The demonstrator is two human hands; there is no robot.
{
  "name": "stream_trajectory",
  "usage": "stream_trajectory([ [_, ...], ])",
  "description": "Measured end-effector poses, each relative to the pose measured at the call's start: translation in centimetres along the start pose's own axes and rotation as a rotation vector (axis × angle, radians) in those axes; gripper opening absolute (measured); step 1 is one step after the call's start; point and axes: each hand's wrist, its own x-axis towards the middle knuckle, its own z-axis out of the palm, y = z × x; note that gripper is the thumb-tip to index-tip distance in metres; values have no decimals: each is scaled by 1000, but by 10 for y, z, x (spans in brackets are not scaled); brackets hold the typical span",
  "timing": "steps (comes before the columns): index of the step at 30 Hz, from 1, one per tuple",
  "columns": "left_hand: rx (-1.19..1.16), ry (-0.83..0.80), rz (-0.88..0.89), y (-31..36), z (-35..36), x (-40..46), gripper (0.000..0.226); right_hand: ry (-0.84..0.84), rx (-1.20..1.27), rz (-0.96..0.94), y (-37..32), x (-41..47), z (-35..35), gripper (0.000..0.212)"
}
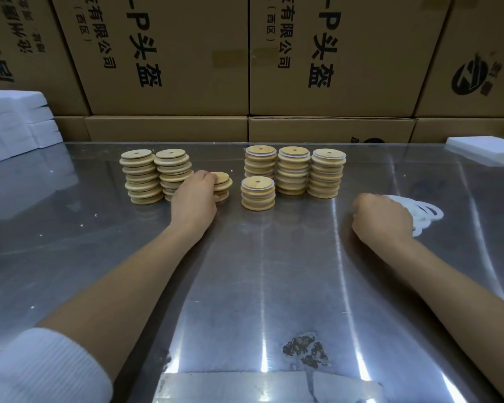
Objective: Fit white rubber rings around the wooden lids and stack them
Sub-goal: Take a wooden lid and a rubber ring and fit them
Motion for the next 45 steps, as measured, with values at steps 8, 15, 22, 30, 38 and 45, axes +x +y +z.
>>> stream_trajectory([
  [8, -205, 332, 44, 10, -16, -6, 22, -24, 5, 24, 2, -1, 4, 34],
  [15, -334, 289, 300, 49, -33, -26, 21, 24, -3, -85, 2, 2, 12, 17],
  [22, -259, 26, 407, 83, -25, -48, 24, 94, 228, -178, 6, 0, 9, 32],
  [30, -337, -146, 453, 92, -15, -57, 30, 122, 707, -261, -8, -3, 6, 38],
  [38, -569, -216, 166, 82, -10, -55, 51, -69, 1675, -215, -17, -9, -23, 34],
  [45, -681, -404, 121, 84, -4, -55, 94, -267, 1392, -87, -25, -13, 3, 32],
])
